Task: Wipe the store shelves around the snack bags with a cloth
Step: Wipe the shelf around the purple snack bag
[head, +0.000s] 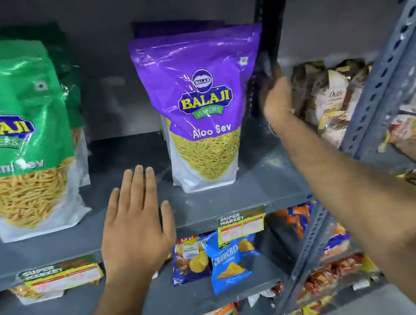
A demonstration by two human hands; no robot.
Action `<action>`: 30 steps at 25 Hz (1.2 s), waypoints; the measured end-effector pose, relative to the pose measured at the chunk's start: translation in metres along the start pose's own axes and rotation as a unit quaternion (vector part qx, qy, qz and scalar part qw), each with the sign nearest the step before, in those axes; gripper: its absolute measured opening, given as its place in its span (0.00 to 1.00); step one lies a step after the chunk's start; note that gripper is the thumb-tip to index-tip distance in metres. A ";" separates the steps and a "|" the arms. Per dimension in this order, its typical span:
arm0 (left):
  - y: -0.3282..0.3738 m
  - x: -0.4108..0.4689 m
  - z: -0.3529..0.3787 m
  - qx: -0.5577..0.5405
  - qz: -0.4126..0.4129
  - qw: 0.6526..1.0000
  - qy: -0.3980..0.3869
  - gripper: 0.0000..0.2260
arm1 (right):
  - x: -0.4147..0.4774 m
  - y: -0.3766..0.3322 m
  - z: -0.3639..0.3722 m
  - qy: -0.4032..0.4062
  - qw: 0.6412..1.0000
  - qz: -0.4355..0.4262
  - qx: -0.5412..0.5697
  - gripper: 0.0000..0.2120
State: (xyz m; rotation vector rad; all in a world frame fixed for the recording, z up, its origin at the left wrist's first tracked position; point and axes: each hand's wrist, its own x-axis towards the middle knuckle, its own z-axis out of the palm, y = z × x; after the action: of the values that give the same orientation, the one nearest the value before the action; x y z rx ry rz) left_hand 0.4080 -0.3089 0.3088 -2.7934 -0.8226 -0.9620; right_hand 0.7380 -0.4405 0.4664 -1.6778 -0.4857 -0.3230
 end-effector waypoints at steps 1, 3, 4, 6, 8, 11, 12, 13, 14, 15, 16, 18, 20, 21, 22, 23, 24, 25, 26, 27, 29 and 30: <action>0.000 0.000 -0.001 0.003 -0.006 1.000 -0.002 0.32 | 0.010 0.014 0.008 -0.042 0.996 -0.041 -0.063 0.19; 0.002 0.000 -0.001 0.013 -0.009 1.000 -0.004 0.31 | 0.033 0.057 0.027 -0.132 0.968 -0.108 -0.186 0.17; 0.002 -0.001 -0.001 0.018 -0.008 1.000 -0.007 0.31 | 0.038 0.075 0.033 -0.193 0.943 -0.100 -0.253 0.16; 0.002 0.000 -0.001 0.025 -0.010 1.000 -0.010 0.31 | 0.053 0.122 0.053 -0.322 0.885 -0.054 -0.332 0.16; 0.002 0.000 0.000 0.026 -0.012 0.999 -0.013 0.31 | 0.045 0.125 0.058 -0.361 0.884 -0.014 -0.297 0.16; 0.004 0.000 -0.001 0.021 -0.013 1.000 -0.013 0.31 | 0.032 0.109 0.052 -0.356 0.907 0.014 -0.227 0.16; 0.004 0.000 -0.002 0.016 -0.012 1.000 -0.011 0.31 | 0.024 0.101 0.044 -0.348 0.908 0.024 -0.231 0.18; 0.004 0.000 -0.002 0.011 -0.012 1.000 -0.010 0.31 | 0.015 0.100 0.035 -0.341 0.910 0.042 -0.232 0.18; 0.004 -0.001 -0.003 0.008 -0.012 1.000 -0.009 0.31 | 0.006 0.102 0.027 -0.337 0.914 0.050 -0.221 0.19; 0.004 -0.001 -0.003 0.007 -0.011 1.000 -0.009 0.31 | -0.001 0.107 0.018 -0.330 0.919 0.050 -0.211 0.19; 0.003 -0.001 -0.003 0.007 -0.009 1.000 -0.011 0.31 | -0.020 0.099 0.007 -0.334 0.917 0.042 -0.215 0.17; 0.002 0.000 -0.004 0.007 -0.007 1.000 -0.012 0.31 | -0.060 0.084 -0.022 -0.329 0.919 0.033 -0.215 0.14; 0.002 0.000 -0.004 0.003 -0.004 1.000 -0.012 0.31 | -0.094 0.072 -0.054 -0.332 0.910 0.018 -0.248 0.18; 0.002 -0.001 -0.004 0.000 -0.003 1.000 -0.014 0.31 | -0.102 0.068 -0.064 -0.339 0.901 0.028 -0.267 0.18; 0.003 0.000 -0.004 -0.003 -0.002 1.000 -0.015 0.31 | -0.101 0.064 -0.068 -0.347 0.892 0.025 -0.290 0.16; 0.003 0.000 -0.004 -0.002 0.000 1.000 -0.016 0.31 | -0.090 0.060 -0.066 -0.351 0.880 0.017 -0.318 0.11; 0.002 0.000 -0.004 0.000 0.002 1.000 -0.020 0.32 | -0.079 0.050 -0.061 -0.343 0.868 0.009 -0.358 0.07; 0.002 -0.001 -0.004 -0.002 0.004 1.000 -0.024 0.32 | -0.061 0.046 -0.053 -0.317 0.858 -0.007 -0.405 0.06; 0.001 -0.001 -0.005 -0.005 0.004 1.000 -0.027 0.32 | -0.049 0.043 -0.046 -0.291 0.856 -0.014 -0.426 0.09; 0.001 -0.001 -0.005 -0.007 0.003 1.000 -0.028 0.32 | -0.038 0.046 -0.040 -0.277 0.857 -0.010 -0.434 0.12; 0.001 -0.001 -0.005 -0.006 0.004 1.000 -0.028 0.32 | -0.040 0.054 -0.034 -0.306 0.878 0.030 -0.366 0.15; 0.000 -0.001 -0.005 -0.005 0.004 1.000 -0.030 0.32 | -0.045 0.063 -0.032 -0.319 0.890 0.048 -0.322 0.14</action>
State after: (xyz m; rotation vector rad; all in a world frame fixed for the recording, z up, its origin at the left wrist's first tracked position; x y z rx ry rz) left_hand 0.4051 -0.3105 0.3123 -2.8454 -0.8147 -0.8883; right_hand 0.7317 -0.4855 0.3960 -2.4605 -0.8369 0.1911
